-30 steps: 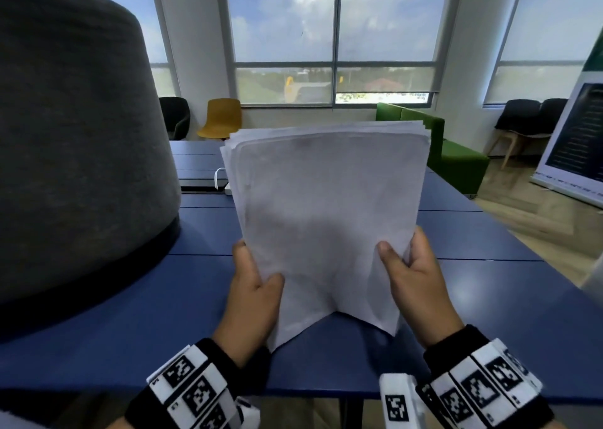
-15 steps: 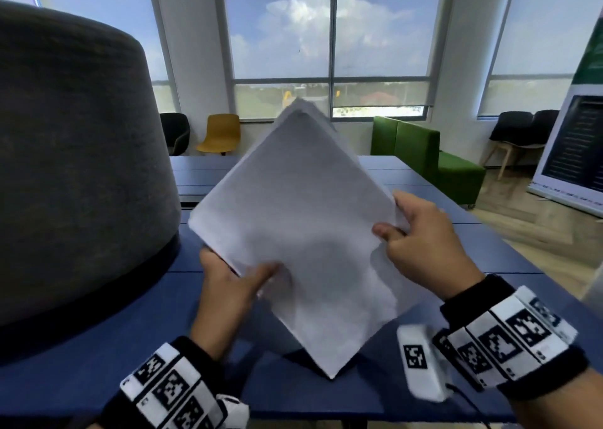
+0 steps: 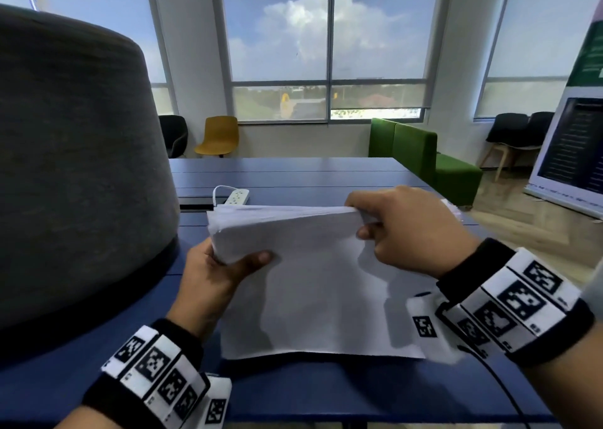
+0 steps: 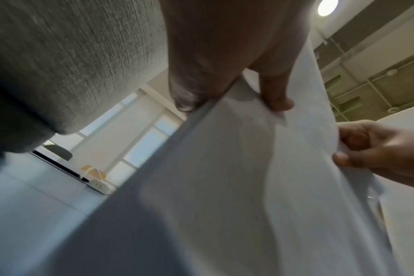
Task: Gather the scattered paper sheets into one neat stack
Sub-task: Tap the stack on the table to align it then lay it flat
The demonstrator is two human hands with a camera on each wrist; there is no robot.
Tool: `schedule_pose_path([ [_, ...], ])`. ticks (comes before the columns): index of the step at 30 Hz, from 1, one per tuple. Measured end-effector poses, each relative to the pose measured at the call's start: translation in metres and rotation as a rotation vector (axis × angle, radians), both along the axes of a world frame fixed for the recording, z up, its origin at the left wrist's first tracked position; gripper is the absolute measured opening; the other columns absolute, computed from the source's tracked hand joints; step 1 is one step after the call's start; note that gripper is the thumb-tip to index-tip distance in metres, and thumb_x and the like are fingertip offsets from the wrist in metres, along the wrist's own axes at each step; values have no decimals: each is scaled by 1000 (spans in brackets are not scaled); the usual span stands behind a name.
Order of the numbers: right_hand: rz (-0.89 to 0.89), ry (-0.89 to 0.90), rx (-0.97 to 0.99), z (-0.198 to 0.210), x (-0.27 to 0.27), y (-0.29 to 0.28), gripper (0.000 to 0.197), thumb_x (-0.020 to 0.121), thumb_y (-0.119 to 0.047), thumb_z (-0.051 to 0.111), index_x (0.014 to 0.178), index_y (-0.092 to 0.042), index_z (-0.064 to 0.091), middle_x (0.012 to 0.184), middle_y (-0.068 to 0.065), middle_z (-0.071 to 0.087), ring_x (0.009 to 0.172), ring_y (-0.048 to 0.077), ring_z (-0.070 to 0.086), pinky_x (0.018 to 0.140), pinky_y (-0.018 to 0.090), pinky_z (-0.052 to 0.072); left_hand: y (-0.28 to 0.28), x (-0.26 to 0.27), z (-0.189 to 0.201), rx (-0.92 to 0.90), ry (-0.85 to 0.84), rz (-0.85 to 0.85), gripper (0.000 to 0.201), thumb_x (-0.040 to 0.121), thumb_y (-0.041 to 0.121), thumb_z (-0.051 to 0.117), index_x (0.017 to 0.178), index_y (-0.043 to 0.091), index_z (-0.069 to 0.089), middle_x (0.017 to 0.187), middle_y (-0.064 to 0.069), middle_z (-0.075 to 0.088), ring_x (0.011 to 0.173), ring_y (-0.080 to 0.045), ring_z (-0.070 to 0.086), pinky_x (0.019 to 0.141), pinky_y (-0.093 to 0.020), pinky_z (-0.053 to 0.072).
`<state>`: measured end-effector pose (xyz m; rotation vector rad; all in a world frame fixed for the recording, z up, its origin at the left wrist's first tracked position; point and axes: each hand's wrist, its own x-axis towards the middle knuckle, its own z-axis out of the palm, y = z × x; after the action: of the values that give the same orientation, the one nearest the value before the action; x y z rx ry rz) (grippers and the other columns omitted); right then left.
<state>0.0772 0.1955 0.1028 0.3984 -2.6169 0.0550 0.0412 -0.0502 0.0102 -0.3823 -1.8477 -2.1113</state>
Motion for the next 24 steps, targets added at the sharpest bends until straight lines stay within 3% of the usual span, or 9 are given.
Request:
schedule_pose_path([
  [4, 11, 71, -156, -10, -6, 7, 36, 77, -40, 67, 109, -36, 52, 98, -9, 68, 95, 23, 62, 81, 34, 43, 7, 1, -11, 108, 10, 35, 30, 58, 11, 80, 87, 16, 75, 85, -1, 79, 74, -14, 71, 66, -26, 58],
  [7, -75, 208, -356, -30, -5, 23, 77, 68, -50, 76, 135, -36, 40, 132, -9, 53, 126, 16, 46, 106, 44, 32, 7, 3, -12, 161, 12, 36, 28, 57, 9, 79, 84, 16, 76, 84, 0, 79, 72, -13, 71, 65, -26, 59],
  [11, -33, 7, -1061, -71, 5, 32, 125, 60, -30, 89, 151, -37, 4, 150, -14, 27, 135, 7, 34, 115, 39, 29, 5, 3, -11, 192, 10, 29, 40, 50, 18, 83, 89, 12, 74, 85, -3, 79, 72, -15, 71, 63, -27, 59],
  [13, 114, -116, -1419, -93, 2, 36, 118, 56, -23, 91, 148, -33, 18, 143, -6, 47, 124, 11, 53, 108, 42, 41, 3, 3, -13, 184, 9, 9, 50, 44, 26, 88, 90, 11, 75, 88, -6, 79, 74, -17, 72, 63, -27, 59],
  [15, 161, -159, -1587, -104, -3, 39, 102, 47, -39, 92, 135, -19, 44, 122, 2, 67, 110, 18, 66, 100, 47, 48, 0, 3, -15, 149, 0, -17, 64, 38, 33, 95, 94, 10, 75, 93, -9, 78, 77, -19, 73, 65, -27, 59],
  [17, 166, -120, -1590, -106, -4, 38, 81, 56, -42, 88, 124, -15, 53, 115, 3, 70, 108, 20, 66, 101, 48, 48, -1, 5, -15, 141, -25, -39, 72, 38, 34, 95, 101, 9, 72, 95, -10, 78, 80, -20, 73, 65, -27, 58],
  [20, 145, -34, -1535, -107, -8, 34, 37, 83, -8, 69, 116, -21, 56, 113, 0, 69, 109, 18, 64, 104, 46, 45, -1, 9, -19, 126, -24, 4, 64, 51, 17, 84, 110, 18, 61, 91, 1, 76, 81, -11, 70, 64, -22, 57],
  [22, 124, 16, -1484, -110, -9, 32, 33, 86, -2, 65, 106, -27, 57, 107, -5, 69, 104, 13, 64, 102, 41, 47, 2, 13, -23, 30, 10, 89, 60, 62, 5, 79, 111, 29, 54, 94, 4, 72, 82, -3, 69, 65, -17, 55],
  [24, 114, 44, -1442, -112, -7, 29, 31, 87, -3, 65, 100, -29, 56, 104, -11, 67, 100, 7, 64, 98, 35, 48, 7, 17, -27, -22, 34, 188, 64, 68, -8, 81, 118, 22, 53, 101, 1, 69, 82, 1, 68, 67, -15, 56],
])
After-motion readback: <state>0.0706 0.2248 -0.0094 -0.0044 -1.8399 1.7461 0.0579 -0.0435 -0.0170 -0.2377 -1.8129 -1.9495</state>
